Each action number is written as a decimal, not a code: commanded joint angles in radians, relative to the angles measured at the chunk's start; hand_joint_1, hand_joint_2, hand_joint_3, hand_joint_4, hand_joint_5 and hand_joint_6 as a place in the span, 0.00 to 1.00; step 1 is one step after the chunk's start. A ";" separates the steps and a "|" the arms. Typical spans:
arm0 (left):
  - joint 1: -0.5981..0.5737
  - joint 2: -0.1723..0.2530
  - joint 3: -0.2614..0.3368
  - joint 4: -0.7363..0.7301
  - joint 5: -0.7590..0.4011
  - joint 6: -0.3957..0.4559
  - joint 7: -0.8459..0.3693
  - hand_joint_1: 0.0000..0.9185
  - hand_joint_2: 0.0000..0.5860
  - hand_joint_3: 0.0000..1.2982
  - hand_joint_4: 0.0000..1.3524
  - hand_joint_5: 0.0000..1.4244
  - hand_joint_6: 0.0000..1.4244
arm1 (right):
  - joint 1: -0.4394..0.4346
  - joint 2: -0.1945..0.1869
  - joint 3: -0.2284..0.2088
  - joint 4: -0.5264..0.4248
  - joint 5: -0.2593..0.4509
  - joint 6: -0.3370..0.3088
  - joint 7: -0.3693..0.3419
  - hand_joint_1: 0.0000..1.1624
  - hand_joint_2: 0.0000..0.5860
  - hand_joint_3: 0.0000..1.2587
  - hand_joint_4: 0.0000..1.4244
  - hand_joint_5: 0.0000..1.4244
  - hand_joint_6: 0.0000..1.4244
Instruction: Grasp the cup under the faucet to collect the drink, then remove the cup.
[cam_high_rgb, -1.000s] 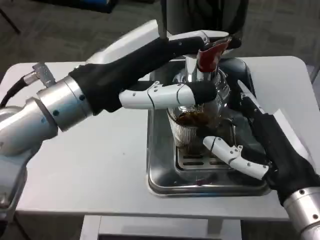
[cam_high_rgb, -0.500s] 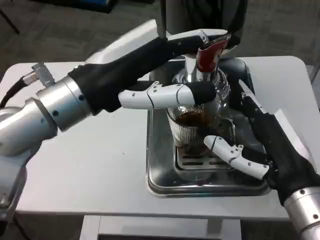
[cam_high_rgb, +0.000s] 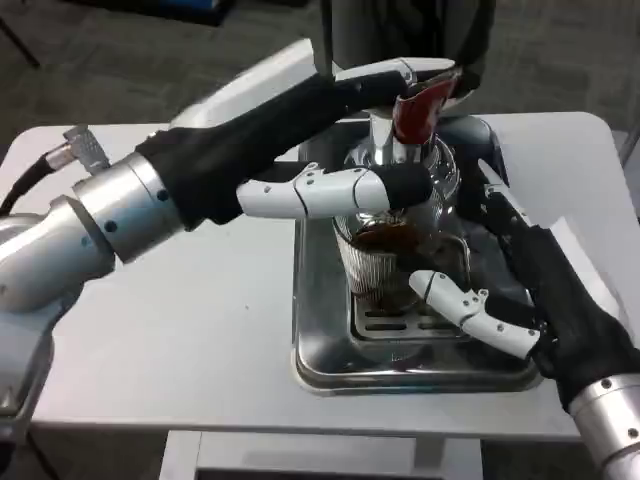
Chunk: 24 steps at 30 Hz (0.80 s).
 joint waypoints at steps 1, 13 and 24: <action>0.000 -0.038 0.106 -0.028 -0.107 0.098 0.045 0.02 0.18 0.14 0.10 0.17 0.17 | 0.017 -0.003 -0.003 -0.017 0.008 -0.014 -0.003 0.49 0.46 0.04 0.02 0.09 0.14; -0.002 -0.051 0.132 -0.066 -0.132 0.149 0.037 0.02 0.18 0.15 0.10 0.18 0.17 | 0.029 -0.005 -0.010 -0.031 0.013 -0.013 0.000 0.49 0.46 0.04 0.02 0.09 0.14; 0.076 -0.028 0.168 -0.177 -0.178 0.195 0.019 0.02 0.18 0.17 0.13 0.20 0.19 | 0.031 -0.006 -0.016 -0.039 0.019 -0.011 0.003 0.49 0.46 0.04 0.02 0.09 0.14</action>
